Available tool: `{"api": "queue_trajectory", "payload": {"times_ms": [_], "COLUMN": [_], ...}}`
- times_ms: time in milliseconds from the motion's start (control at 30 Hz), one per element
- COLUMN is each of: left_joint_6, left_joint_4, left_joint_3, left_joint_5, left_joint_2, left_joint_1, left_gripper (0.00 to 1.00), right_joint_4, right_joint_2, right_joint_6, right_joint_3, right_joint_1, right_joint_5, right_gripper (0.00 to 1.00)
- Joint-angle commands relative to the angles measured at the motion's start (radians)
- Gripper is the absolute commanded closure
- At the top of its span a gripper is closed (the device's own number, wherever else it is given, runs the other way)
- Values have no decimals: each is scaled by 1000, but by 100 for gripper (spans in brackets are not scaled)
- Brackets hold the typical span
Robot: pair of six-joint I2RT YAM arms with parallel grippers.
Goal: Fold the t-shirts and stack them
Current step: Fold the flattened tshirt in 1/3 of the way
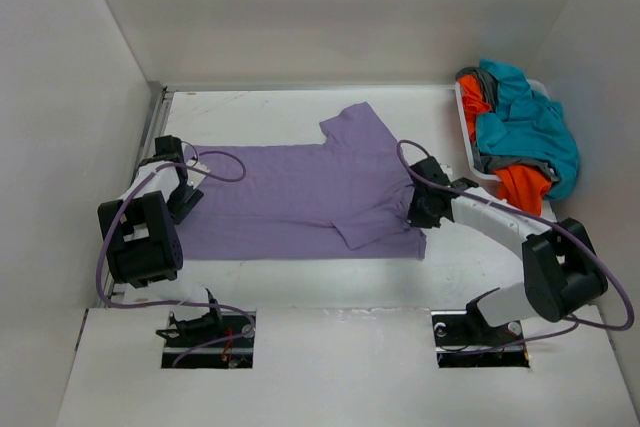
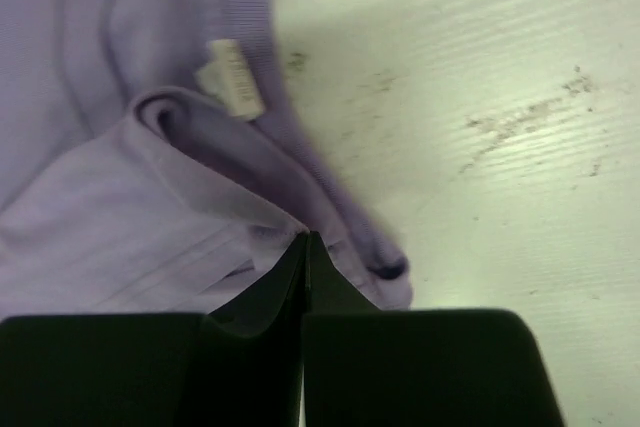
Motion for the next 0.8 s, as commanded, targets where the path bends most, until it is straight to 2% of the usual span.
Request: {"api": "queue_trajectory", "payload": {"times_ms": [0, 233, 267, 433, 633, 767], "left_joint_6": [8, 11, 14, 20, -17, -18], "left_joint_4": [9, 6, 8, 12, -80, -59], "left_joint_3": [-9, -21, -24, -16, 80, 68], "left_joint_5": [-5, -5, -5, 14, 187, 181], "left_joint_2": [-30, -41, -42, -47, -49, -10], "left_joint_1": [6, 16, 22, 46, 112, 109], "left_gripper": [36, 36, 36, 36, 34, 34], "right_joint_4": [115, 171, 174, 154, 25, 23], "right_joint_2": [-22, -21, -36, -120, -255, -275], "right_joint_6": [12, 10, 10, -11, 70, 156], "right_joint_3": [-32, -66, -73, -90, -162, -260], "right_joint_1": [-61, -123, -136, -164, -151, -105], "right_joint_5": [-91, -120, -120, -137, -122, -116], "right_gripper": [100, 89, 83, 70, 50, 48]}}
